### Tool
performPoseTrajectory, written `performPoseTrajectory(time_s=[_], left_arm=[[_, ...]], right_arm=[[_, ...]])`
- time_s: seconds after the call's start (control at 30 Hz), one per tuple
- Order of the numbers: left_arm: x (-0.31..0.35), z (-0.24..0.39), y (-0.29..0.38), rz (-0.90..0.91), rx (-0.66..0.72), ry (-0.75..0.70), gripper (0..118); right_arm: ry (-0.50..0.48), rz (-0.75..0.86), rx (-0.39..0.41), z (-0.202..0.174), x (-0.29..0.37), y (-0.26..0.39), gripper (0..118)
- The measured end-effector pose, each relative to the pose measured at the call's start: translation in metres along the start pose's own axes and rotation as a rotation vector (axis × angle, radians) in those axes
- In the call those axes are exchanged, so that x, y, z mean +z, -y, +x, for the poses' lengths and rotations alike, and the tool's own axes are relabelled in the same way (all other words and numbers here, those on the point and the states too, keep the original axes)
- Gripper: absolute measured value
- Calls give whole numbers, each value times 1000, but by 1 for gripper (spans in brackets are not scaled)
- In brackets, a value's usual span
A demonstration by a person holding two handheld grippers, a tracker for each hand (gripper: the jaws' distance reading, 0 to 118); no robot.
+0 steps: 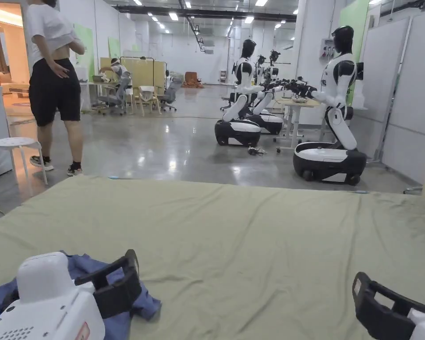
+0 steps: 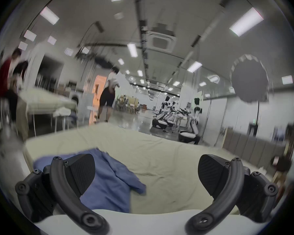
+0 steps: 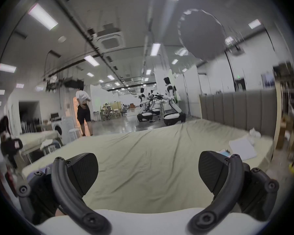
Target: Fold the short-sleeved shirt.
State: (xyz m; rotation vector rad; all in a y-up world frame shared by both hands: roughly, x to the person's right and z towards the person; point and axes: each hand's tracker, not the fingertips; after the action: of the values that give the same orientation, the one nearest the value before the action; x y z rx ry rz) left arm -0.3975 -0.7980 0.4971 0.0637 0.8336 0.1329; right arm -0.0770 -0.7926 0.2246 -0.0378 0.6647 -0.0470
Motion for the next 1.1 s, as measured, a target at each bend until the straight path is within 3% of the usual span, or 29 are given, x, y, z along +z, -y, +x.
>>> performPoseTrajectory(time_s=[0.07, 0.17, 0.27, 1.1], left_arm=[[1, 6, 0, -1, -33, 31, 117], [2, 10, -2, -17, 22, 67, 117], [2, 13, -5, -22, 20, 80, 117], [12, 38, -9, 23, -93, 111, 117]], right_arm=[[-18, -15, -28, -2, -1, -1, 117], [-37, -27, -79, -8, -4, -3, 117], [-33, -32, -88, -8, -3, -4, 117], [-26, 4, -2, -16, 9, -4, 117]])
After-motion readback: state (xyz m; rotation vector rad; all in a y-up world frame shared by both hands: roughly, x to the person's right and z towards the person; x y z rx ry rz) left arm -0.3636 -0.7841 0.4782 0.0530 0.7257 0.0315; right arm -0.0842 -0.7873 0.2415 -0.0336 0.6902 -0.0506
